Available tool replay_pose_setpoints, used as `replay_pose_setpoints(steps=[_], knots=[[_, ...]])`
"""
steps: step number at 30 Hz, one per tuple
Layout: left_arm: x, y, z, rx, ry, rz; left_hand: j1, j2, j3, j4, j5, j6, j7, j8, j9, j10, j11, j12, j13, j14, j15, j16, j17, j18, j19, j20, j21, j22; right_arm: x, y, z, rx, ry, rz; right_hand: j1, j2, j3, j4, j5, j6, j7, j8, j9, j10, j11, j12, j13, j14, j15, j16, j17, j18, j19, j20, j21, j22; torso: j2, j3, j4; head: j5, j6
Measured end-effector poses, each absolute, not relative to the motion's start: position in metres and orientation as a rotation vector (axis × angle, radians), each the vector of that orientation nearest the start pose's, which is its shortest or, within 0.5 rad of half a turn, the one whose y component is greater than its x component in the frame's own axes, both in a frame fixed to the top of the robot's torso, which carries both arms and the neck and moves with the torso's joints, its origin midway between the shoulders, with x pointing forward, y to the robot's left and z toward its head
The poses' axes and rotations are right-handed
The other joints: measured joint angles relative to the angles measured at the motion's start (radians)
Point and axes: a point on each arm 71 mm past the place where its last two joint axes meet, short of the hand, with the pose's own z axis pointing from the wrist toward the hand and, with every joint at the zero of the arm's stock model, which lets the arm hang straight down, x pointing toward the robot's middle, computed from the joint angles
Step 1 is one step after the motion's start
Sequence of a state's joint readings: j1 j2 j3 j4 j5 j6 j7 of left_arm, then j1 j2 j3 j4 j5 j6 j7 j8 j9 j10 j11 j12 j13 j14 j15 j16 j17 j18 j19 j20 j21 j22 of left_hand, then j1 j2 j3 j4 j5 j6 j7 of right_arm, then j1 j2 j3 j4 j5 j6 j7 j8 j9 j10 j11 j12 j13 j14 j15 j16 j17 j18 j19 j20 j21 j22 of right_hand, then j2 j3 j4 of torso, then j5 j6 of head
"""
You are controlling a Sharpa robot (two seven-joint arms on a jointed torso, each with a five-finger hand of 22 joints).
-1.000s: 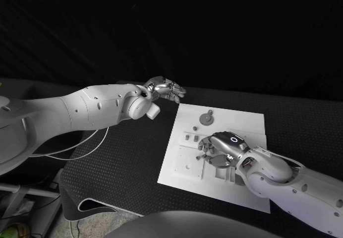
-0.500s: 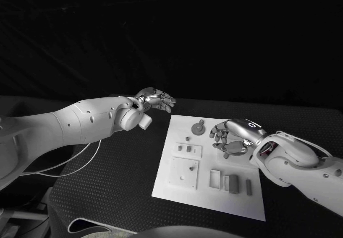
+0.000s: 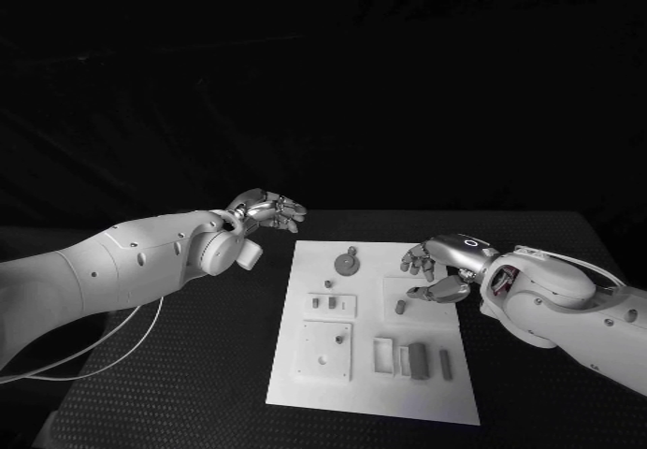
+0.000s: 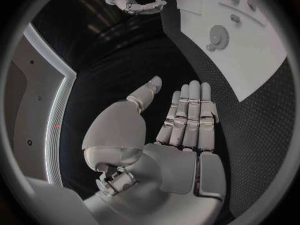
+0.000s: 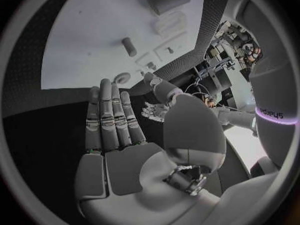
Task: Assemble the parts on the task board
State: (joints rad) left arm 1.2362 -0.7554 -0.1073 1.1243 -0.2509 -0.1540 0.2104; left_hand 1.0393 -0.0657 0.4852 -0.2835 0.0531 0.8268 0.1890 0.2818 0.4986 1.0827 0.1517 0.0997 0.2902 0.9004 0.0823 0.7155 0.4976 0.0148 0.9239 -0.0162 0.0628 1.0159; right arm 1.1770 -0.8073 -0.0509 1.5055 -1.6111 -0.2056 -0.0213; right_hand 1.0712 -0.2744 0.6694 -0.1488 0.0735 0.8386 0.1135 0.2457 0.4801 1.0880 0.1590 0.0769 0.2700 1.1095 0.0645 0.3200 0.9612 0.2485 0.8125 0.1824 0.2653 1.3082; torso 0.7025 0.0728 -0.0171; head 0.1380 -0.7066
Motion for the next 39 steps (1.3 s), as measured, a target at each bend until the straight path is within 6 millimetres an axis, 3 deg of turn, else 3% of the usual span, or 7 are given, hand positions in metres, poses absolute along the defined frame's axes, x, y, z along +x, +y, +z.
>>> replay_pose_setpoints(steps=[5,13,16,25,31,39], knots=[[0.548,0.284,-0.213,-0.967,1.634,-1.168,0.000,0.000,0.000,0.000,0.000,0.000,0.000,0.000,0.000,0.000,0.000,0.000,0.000,0.000,0.000,0.000,0.000,0.000,0.000,0.000,0.000,0.000,0.472,-0.177,-0.209,-0.462,1.738,0.628,-0.013,-0.013,-0.011,0.011,0.000,-0.018,-0.012,-0.006,-0.005,-0.022,0.007,-0.008,-0.004,-0.008,0.001,-0.004,0.002,0.000,-0.012,0.002,0.000,0.000,0.000,0.0002,-0.0025,-0.017,0.004],[0.548,0.283,-0.213,-0.967,1.634,-1.171,0.000,0.000,0.000,0.000,0.000,0.000,0.000,0.000,0.000,0.000,0.000,0.000,0.000,0.000,0.000,0.000,0.000,0.000,0.000,0.000,0.000,-0.001,0.466,-0.164,-0.227,-0.519,1.767,0.622,-0.007,-0.015,-0.011,0.011,0.000,-0.019,-0.002,-0.004,-0.006,-0.020,0.006,0.003,-0.001,-0.007,0.000,-0.003,0.008,-0.001,-0.012,0.002,0.012,0.000,0.002,-0.0017,0.0000,-0.032,0.007],[0.548,0.283,-0.213,-0.967,1.634,-1.170,0.000,0.000,0.000,0.000,0.000,0.000,0.000,0.000,0.000,0.000,0.000,0.000,-0.001,0.000,0.000,0.000,0.001,0.000,0.000,0.000,0.000,-0.001,0.465,-0.161,-0.230,-0.535,1.766,0.619,0.013,0.000,-0.004,0.004,0.000,-0.008,0.008,0.008,-0.005,0.001,-0.013,0.022,0.009,0.005,-0.012,0.007,0.012,-0.001,-0.005,-0.006,0.023,0.000,0.002,-0.0017,0.0010,-0.032,0.005],[0.547,0.283,-0.213,-0.967,1.634,-1.171,0.000,0.000,0.000,0.000,0.000,0.000,0.000,0.000,0.000,0.000,0.000,0.000,-0.001,0.000,0.000,0.000,0.001,0.000,0.000,0.000,0.000,-0.001,0.467,-0.159,-0.239,-0.570,1.766,0.594,0.058,0.045,0.004,-0.030,0.000,0.030,0.025,0.040,0.002,0.051,-0.036,0.048,0.024,0.027,-0.027,0.019,0.015,0.000,0.010,-0.006,0.050,0.000,0.003,-0.0042,0.0027,-0.035,-0.006],[0.547,0.284,-0.213,-0.968,1.633,-1.171,0.000,0.000,0.000,0.000,0.000,0.000,0.000,0.000,0.000,0.000,0.000,0.000,-0.001,0.000,0.000,0.000,0.001,0.000,0.000,0.000,0.000,-0.001,0.466,-0.158,-0.242,-0.592,1.765,0.580,0.070,0.089,0.008,-0.061,0.000,0.075,0.035,0.064,0.006,0.086,-0.050,0.066,0.033,0.045,-0.037,0.028,0.018,0.000,0.027,-0.005,0.068,0.000,0.003,-0.0052,0.0025,-0.035,-0.012],[0.547,0.283,-0.213,-0.967,1.634,-1.172,0.000,0.000,0.000,0.000,0.000,0.000,0.000,0.000,0.000,0.000,0.000,0.000,-0.001,0.000,0.000,0.000,0.001,0.000,0.000,0.000,0.000,-0.002,0.464,-0.155,-0.248,-0.611,1.772,0.578,0.065,0.094,0.007,-0.068,0.000,0.093,0.035,0.071,0.007,0.095,-0.052,0.066,0.034,0.054,-0.039,0.034,0.018,0.000,0.035,-0.006,0.073,0.000,0.003,-0.0055,0.0017,-0.035,-0.018]])
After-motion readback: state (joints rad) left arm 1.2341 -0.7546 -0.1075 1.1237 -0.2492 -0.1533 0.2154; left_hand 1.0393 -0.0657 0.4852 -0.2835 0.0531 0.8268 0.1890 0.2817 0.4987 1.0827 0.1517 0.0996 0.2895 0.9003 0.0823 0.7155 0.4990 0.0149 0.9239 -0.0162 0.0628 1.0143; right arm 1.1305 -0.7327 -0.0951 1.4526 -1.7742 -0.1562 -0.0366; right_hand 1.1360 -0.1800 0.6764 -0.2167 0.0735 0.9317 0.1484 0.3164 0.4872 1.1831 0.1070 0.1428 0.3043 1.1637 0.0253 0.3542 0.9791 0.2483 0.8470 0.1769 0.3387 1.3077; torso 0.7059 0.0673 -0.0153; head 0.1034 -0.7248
